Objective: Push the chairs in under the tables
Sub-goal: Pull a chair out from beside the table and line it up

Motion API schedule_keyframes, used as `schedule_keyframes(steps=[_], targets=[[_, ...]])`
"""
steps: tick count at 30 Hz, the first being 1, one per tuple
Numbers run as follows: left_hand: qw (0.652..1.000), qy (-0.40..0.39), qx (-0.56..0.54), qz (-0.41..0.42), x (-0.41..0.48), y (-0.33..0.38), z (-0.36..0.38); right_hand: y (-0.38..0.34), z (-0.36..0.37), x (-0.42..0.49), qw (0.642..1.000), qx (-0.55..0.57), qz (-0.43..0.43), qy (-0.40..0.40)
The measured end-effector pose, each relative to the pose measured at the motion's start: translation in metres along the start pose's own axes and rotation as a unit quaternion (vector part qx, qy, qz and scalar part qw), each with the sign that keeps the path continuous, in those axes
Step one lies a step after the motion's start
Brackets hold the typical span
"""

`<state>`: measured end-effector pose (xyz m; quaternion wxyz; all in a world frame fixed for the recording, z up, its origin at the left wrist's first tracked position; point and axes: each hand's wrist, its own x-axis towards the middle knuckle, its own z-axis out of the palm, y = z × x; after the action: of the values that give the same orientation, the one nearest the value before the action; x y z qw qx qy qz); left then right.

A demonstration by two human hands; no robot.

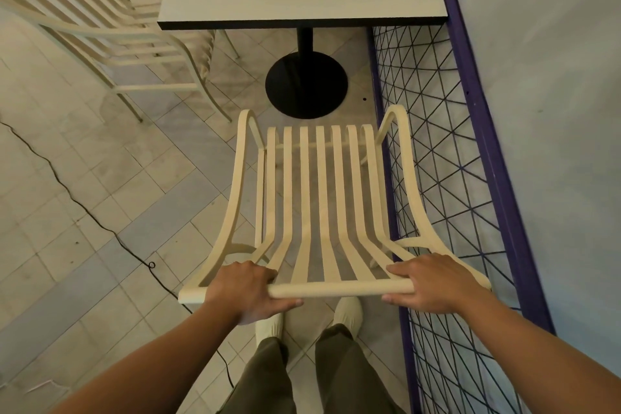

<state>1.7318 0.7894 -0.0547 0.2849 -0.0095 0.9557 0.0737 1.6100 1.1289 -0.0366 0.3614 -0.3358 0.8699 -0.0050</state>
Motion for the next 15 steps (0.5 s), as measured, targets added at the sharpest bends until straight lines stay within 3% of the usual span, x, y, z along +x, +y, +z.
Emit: schedule_keyframes(steps=[15], targets=[[1.000,0.024,0.016,-0.007,0.092,0.003,-0.064,0.058,-0.065,0.060,0.999,0.000,0.027,0.042]])
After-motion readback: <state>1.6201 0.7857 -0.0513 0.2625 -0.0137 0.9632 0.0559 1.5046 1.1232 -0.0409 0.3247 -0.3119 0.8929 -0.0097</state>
